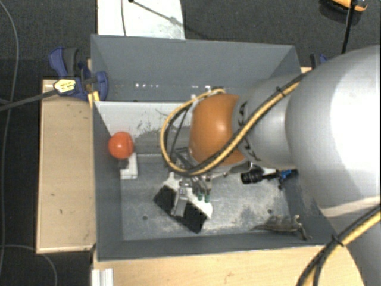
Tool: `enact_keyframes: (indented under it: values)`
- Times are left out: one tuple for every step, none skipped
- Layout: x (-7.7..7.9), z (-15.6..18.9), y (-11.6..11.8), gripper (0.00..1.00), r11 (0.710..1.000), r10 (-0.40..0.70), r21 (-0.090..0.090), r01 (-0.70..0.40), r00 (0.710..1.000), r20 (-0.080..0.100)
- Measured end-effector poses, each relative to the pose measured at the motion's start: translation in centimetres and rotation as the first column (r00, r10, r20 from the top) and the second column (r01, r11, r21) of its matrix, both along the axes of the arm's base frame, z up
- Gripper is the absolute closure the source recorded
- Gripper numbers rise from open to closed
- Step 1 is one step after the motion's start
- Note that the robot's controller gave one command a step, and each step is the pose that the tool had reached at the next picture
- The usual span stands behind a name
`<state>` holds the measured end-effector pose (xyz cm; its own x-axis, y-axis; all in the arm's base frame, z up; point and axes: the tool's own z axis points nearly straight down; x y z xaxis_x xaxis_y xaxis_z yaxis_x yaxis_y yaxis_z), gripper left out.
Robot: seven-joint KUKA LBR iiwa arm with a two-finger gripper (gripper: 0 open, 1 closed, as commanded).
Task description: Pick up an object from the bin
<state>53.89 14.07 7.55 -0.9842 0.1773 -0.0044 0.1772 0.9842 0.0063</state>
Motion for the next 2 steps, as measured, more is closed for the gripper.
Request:
enact_keyframes:
  values:
    - [0.20, -0.18, -1.18, 0.00, 0.968, 0.250, 0.000, -0.250, 0.968, 0.001]
    - [-0.61, -0.48, -1.10, 1.00, 0.998, 0.070, 0.001, -0.070, 0.998, -0.003]
